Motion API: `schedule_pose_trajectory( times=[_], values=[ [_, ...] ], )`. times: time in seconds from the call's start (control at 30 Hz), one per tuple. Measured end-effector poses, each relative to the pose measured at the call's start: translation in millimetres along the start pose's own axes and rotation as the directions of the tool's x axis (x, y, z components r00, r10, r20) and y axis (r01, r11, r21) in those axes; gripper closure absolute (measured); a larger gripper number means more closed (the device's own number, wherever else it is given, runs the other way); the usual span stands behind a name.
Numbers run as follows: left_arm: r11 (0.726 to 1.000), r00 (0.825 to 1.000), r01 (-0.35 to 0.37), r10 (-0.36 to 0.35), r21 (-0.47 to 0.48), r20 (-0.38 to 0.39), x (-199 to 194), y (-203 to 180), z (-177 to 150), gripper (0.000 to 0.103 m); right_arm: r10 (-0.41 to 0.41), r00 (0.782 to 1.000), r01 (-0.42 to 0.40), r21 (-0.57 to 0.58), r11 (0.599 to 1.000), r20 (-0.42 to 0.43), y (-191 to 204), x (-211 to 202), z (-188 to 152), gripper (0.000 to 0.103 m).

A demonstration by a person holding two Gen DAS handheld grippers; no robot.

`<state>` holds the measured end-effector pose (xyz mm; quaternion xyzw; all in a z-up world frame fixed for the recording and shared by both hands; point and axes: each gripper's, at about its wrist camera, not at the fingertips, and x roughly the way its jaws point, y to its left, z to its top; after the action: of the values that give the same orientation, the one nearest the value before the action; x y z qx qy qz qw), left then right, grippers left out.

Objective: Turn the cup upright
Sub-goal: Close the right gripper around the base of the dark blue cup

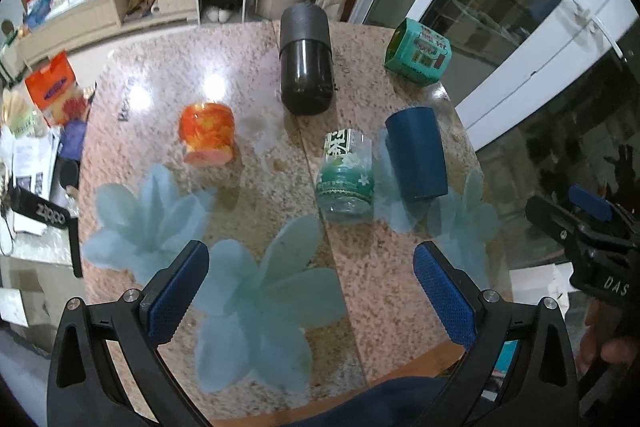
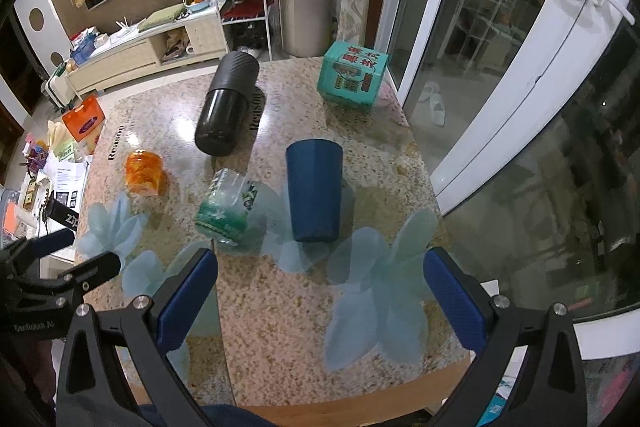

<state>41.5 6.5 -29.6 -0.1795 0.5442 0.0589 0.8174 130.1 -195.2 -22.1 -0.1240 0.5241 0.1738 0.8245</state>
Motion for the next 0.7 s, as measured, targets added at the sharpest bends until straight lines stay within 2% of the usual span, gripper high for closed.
schedule_pose_trajectory(
  times=[0.4, 0.7],
  values=[
    [0.997, 0.996, -0.043, 0.037, -0.069, -0.083, 31.6, -0.4, 0.8, 0.0, 0.05, 0.99, -0.057, -0.055, 0.997, -0.131, -10.6, 49.4, 33.6, 0.0],
    [0.995, 0.99, -0.066, 0.055, -0.076, -0.132, 53.0, 0.8, -0.4, 0.0, 0.088, 0.965, -0.12, -0.117, 0.986, -0.246, -6.4, 106.1, 51.9, 0.0]
  ],
)
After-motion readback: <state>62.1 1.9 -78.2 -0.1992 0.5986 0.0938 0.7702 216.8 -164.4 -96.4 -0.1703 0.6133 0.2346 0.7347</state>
